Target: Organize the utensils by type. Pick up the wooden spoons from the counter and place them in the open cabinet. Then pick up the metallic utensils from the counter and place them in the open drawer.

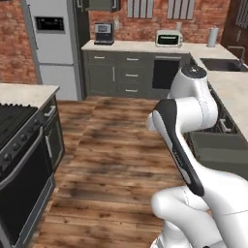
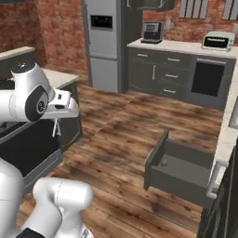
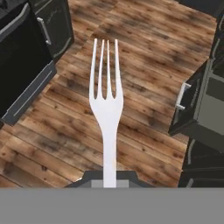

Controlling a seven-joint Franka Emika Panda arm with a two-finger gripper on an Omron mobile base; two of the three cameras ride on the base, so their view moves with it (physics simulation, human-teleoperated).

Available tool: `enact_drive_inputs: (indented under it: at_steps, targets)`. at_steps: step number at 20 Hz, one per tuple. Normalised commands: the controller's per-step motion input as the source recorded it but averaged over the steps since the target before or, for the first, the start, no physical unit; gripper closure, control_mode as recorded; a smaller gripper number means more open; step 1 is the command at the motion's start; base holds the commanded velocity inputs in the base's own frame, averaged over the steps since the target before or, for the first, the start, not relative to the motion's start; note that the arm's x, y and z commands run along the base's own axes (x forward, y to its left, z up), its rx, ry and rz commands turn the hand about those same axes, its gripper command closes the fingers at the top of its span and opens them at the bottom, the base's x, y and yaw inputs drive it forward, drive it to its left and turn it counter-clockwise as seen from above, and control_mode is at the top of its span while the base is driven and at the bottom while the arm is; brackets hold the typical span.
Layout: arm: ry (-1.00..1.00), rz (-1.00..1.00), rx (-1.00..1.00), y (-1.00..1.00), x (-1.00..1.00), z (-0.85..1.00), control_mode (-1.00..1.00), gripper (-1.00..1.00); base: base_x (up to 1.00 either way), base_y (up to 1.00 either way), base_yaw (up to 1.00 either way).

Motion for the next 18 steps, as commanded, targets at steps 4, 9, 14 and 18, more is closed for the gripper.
enact_drive_inputs:
  at_steps: [4, 9, 14, 18]
  targets:
    - [0.00, 0.00, 0.00, 0.00, 0.00, 0.00, 1.00, 1.00, -0.28, -0.38, -0.34]
    - [0.00, 0.00, 0.00, 0.00, 0.00, 0.00, 1.00, 1.00, 0.04, -0.46, -0.24]
    - [0.00, 0.00, 0.00, 0.00, 0.00, 0.00, 1.00, 1.00, 0.20, -0.38, -0.23]
    - [0.00, 0.00, 0.00, 0.00, 0.00, 0.00, 1.00, 1.00, 0.19, -0.34, -0.25]
